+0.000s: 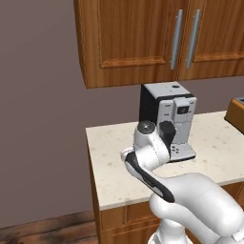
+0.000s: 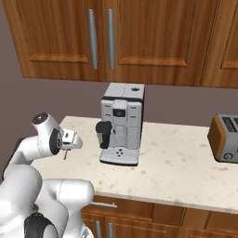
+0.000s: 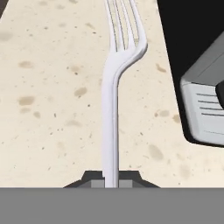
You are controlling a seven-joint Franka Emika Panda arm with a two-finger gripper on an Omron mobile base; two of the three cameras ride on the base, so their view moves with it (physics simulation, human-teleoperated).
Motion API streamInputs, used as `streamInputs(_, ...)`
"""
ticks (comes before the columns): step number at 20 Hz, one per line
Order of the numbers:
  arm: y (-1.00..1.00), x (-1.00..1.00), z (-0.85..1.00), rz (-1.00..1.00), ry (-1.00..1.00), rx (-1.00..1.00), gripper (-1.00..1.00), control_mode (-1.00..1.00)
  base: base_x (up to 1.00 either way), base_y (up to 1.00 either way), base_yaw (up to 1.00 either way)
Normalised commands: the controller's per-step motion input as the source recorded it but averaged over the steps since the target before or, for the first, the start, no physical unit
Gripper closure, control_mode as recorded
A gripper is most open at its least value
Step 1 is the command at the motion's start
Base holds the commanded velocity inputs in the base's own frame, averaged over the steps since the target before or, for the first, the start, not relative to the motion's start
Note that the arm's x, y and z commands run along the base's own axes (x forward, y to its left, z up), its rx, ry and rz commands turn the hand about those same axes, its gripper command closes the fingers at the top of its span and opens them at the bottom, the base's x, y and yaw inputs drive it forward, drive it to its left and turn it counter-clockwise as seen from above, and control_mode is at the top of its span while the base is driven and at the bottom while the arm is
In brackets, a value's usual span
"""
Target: Take the fork and place it on the left side of the plate. Then take the spoon and place it on the right side of the plate. Make sure they're directly next to the plate.
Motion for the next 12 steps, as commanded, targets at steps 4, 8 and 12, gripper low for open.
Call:
streamInputs(4,-0.03,-0.42,0.76,0.00,-0.03,0.00,1.00,-1.00,0.00,0.00,0.00)
streamInputs(8,-0.14,-0.37,0.76,-0.01,-0.06,0.00,1.00,-1.00,0.00,0.00,0.00)
streamInputs(12,-0.03,-0.16,0.79,-0.01,-0.05,0.00,1.00,-1.00,0.00,0.00,0.00)
